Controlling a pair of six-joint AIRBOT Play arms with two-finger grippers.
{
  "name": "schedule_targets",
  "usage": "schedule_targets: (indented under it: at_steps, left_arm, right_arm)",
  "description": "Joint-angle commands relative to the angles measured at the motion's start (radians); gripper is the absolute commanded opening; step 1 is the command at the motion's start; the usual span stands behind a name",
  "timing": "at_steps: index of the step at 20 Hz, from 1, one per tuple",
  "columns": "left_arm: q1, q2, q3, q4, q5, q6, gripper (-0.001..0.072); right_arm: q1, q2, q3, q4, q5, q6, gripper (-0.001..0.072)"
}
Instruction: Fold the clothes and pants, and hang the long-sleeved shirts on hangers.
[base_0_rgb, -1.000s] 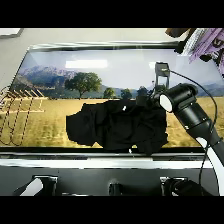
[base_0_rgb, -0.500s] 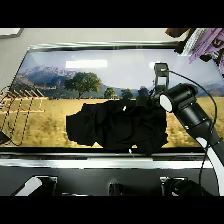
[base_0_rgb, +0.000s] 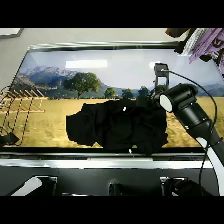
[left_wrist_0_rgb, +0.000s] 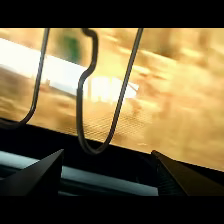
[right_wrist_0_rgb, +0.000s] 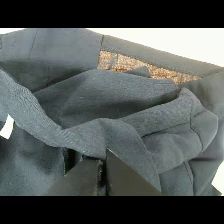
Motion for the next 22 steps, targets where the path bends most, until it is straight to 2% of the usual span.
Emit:
schedule_targets:
  at_steps: [1, 13, 20, 21, 22]
  left_arm:
    - [-0.041, -0.046, -0.009, -0.005, 0.095, 0.050, 0.0618]
    - [-0.065, -0.128, -0.009, -0.005, 0.178, 0.050, 0.0614]
    - [-0.065, -0.175, -0.009, -0.005, 0.179, 0.050, 0.0596]
    - [-0.065, -0.178, -0.009, -0.005, 0.179, 0.050, 0.0528]
    - [-0.065, -0.179, -0.009, -0.005, 0.179, 0.050, 0.0315]
  right_arm:
    - [0.000, -0.001, 0.000, 0.000, 0.008, 0.001, 0.0038]
    - [0.000, -0.019, 0.000, -0.001, 0.039, 0.001, 0.0038]
    - [0.000, -0.019, 0.000, 0.000, 0.039, 0.002, 0.0038]
    - [0.000, -0.019, 0.000, 0.000, 0.039, 0.002, 0.0039]
    - [0.000, -0.019, 0.000, 0.000, 0.039, 0.002, 0.0039]
